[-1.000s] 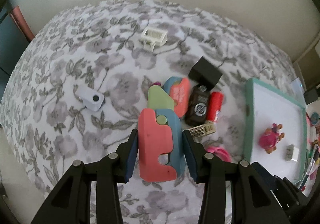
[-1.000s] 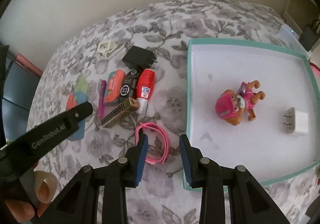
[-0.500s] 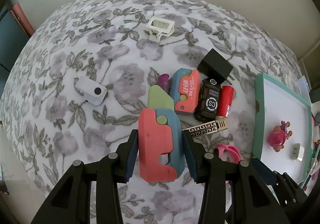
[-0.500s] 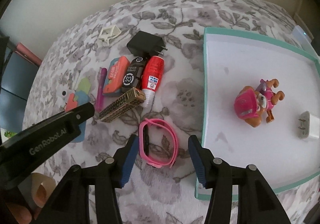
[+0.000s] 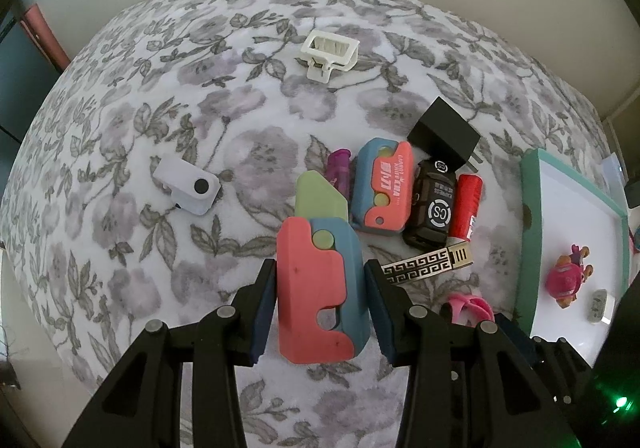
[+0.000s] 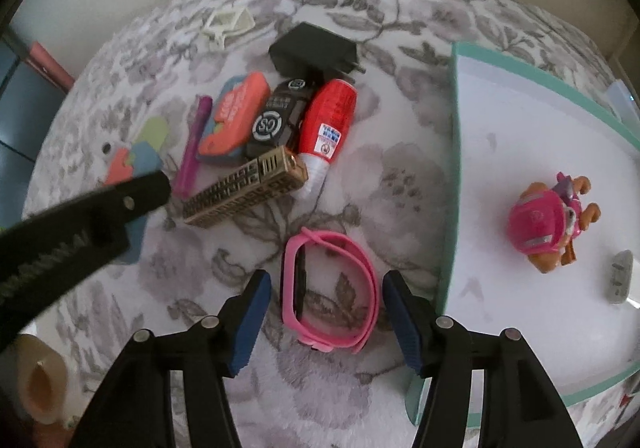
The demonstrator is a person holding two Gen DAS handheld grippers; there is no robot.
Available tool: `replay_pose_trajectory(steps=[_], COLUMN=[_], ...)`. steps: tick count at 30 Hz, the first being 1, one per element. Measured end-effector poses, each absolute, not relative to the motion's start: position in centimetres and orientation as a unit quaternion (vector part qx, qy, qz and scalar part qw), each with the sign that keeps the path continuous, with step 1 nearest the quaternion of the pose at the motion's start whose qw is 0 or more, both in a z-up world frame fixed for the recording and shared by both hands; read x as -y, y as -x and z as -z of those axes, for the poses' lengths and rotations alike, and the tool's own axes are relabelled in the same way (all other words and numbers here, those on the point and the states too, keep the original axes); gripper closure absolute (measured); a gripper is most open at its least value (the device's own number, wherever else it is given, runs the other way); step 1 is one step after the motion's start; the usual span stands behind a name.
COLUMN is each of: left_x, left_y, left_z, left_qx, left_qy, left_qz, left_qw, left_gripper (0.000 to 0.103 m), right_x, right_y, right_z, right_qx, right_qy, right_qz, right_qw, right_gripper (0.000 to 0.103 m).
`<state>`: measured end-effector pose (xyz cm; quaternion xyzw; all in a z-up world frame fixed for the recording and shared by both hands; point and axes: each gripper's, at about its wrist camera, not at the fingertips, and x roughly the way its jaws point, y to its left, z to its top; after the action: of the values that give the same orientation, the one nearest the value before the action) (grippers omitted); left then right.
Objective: Organize rigid objects
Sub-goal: 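Lift the pink band into the tray with the right gripper while the left gripper carries the toy knife there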
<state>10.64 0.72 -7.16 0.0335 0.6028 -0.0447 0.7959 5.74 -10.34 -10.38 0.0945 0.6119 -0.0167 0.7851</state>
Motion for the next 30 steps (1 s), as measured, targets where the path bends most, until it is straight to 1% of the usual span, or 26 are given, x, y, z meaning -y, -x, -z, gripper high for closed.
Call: replay_pose_trajectory(steps=[5, 7, 8, 9, 14, 16, 23, 26, 30], left_x=[-0.8, -0.8, -0.8, -0.8, -0.6, -0.6, 0.7, 2.9, 6.9], left_y=[-10.7, -10.7, -10.7, -10.7, -10.6, -10.6, -10.0, -9.3, -8.2], left_z=[7.2, 7.1, 7.1, 7.0, 6.6, 5.9, 2.1, 1.0, 0.1], left_qx=[-0.604, -0.604, -0.604, -0.603, -0.599, -0.593, -0.553, -0.544, -0.541], left_qy=[-0.033, -0.032, -0.033, -0.032, -0.031, -0.026, -0.014, -0.023, -0.050], left_qz=[0.043, 0.042, 0.041, 0.040, 0.040, 0.042, 0.068, 0.099, 0.146], left_qw=[0.795, 0.795, 0.795, 0.796, 0.799, 0.804, 0.830, 0.833, 0.827], left_gripper=[0.058, 0.058, 0.058, 0.058, 0.058, 0.058, 0.058, 0.058, 0.058], right_x=[9.2, 8.9, 8.8, 8.5, 8.5, 9.3, 13.4, 15.7, 19.4], right_y=[-5.9, -5.9, -5.9, -5.8, -5.5, -5.1, -4.0, -3.4, -2.3], right_z=[10.8, 10.9, 10.9, 10.9, 10.8, 10.4, 5.1, 3.3, 2.4], right_qx=[-0.616, -0.616, -0.616, -0.615, -0.617, -0.617, -0.561, -0.545, -0.537], right_qy=[-0.059, -0.052, -0.048, -0.045, -0.054, -0.076, -0.154, -0.158, -0.182], right_qz=[0.025, 0.030, 0.033, 0.036, 0.037, 0.034, 0.044, 0.081, 0.132], right_qw=[0.785, 0.786, 0.786, 0.786, 0.784, 0.782, 0.812, 0.819, 0.813], right_gripper=[0.041, 0.044, 0.048, 0.050, 0.051, 0.051, 0.052, 0.052, 0.051])
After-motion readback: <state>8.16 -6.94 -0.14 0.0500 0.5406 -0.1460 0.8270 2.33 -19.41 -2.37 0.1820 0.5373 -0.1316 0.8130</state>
